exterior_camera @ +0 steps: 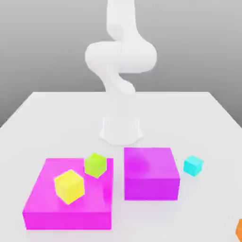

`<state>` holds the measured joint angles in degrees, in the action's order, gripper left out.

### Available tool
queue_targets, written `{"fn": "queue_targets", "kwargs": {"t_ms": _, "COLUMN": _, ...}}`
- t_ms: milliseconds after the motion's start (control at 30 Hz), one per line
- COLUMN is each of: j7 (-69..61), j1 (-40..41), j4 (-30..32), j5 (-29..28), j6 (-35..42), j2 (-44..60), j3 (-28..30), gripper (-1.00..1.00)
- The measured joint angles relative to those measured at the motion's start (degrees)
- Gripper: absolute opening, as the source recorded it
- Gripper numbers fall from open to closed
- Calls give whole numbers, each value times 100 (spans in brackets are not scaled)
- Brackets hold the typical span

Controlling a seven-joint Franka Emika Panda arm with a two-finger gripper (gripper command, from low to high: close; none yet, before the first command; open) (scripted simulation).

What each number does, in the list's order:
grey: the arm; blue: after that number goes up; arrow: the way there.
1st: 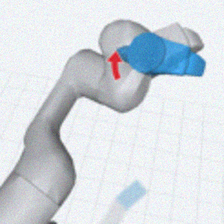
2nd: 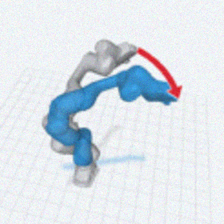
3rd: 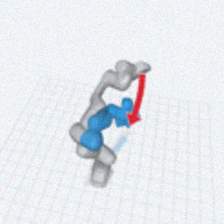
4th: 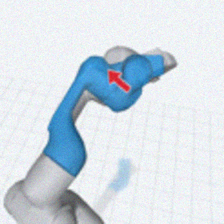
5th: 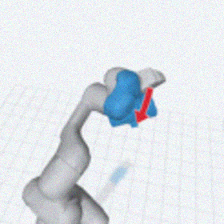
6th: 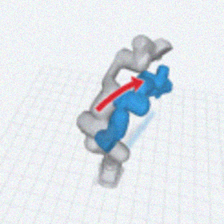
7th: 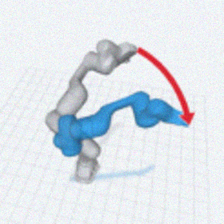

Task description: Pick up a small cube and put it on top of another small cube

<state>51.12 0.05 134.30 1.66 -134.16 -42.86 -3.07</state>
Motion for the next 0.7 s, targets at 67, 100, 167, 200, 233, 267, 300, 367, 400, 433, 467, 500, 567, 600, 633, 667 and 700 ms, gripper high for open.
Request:
{"fn": "queue_targets", "kwargs": {"t_ms": 67, "j7": 458, "j1": -10, "j4": 212, "j5": 125, "j6": -198, "j2": 248, "j3": -260, "gripper": 0}}
{"fn": "queue_targets", "kwargs": {"t_ms": 100, "j7": 675, "j1": -9, "j4": 314, "j5": 189, "j6": -294, "j2": 364, "j3": -392, "gripper": 0}}
{"fn": "queue_targets", "kwargs": {"t_ms": 167, "j7": 1110, "j1": -16, "j4": 515, "j5": 306, "j6": -482, "j2": 593, "j3": -655, "gripper": 0}}
{"fn": "queue_targets", "kwargs": {"t_ms": 200, "j7": 1328, "j1": -19, "j4": 615, "j5": 363, "j6": -575, "j2": 705, "j3": -788, "gripper": 0}}
{"fn": "queue_targets", "kwargs": {"t_ms": 233, "j7": 1547, "j1": -25, "j4": 714, "j5": 416, "j6": -668, "j2": 817, "j3": -921, "gripper": 0}}
{"fn": "queue_targets", "kwargs": {"t_ms": 267, "j7": 1767, "j1": -33, "j4": 814, "j5": 468, "j6": -761, "j2": 929, "j3": -1055, "gripper": 0}}
{"fn": "queue_targets", "kwargs": {"t_ms": 300, "j7": 1989, "j1": -41, "j4": 913, "j5": 519, "j6": -853, "j2": 1040, "j3": -1189, "gripper": 0}}
{"fn": "queue_targets", "kwargs": {"t_ms": 367, "j7": 2433, "j1": -57, "j4": 1112, "j5": 619, "j6": -1038, "j2": 1262, "j3": -1463, "gripper": 0}}
{"fn": "queue_targets", "kwargs": {"t_ms": 400, "j7": 2656, "j1": -64, "j4": 1211, "j5": 668, "j6": -1130, "j2": 1372, "j3": -1602, "gripper": 0}}
{"fn": "queue_targets", "kwargs": {"t_ms": 433, "j7": 2881, "j1": -73, "j4": 1310, "j5": 714, "j6": -1222, "j2": 1483, "j3": -1741, "gripper": 0}}
{"fn": "queue_targets", "kwargs": {"t_ms": 467, "j7": 3106, "j1": -82, "j4": 1409, "j5": 759, "j6": -1315, "j2": 1594, "j3": -1881, "gripper": 0}}
{"fn": "queue_targets", "kwargs": {"t_ms": 500, "j7": 3333, "j1": -91, "j4": 1508, "j5": 803, "j6": -1407, "j2": 1705, "j3": -2022, "gripper": 0}}
{"fn": "queue_targets", "kwargs": {"t_ms": 567, "j7": 3795, "j1": -120, "j4": 1706, "j5": 879, "j6": -1594, "j2": 1931, "j3": -2294, "gripper": 0}}
{"fn": "queue_targets", "kwargs": {"t_ms": 600, "j7": 4027, "j1": -130, "j4": 1806, "j5": 916, "j6": -1687, "j2": 2044, "j3": -2435, "gripper": 0}}
{"fn": "queue_targets", "kwargs": {"t_ms": 633, "j7": 4260, "j1": -140, "j4": 1905, "j5": 952, "j6": -1780, "j2": 2158, "j3": -2577, "gripper": 0}}
{"fn": "queue_targets", "kwargs": {"t_ms": 667, "j7": 4495, "j1": -150, "j4": 2004, "j5": 985, "j6": -1874, "j2": 2272, "j3": -2719, "gripper": 0}}
{"fn": "queue_targets", "kwargs": {"t_ms": 700, "j7": 4732, "j1": -159, "j4": 2103, "j5": 1016, "j6": -1968, "j2": 2388, "j3": -2861, "gripper": 0}}
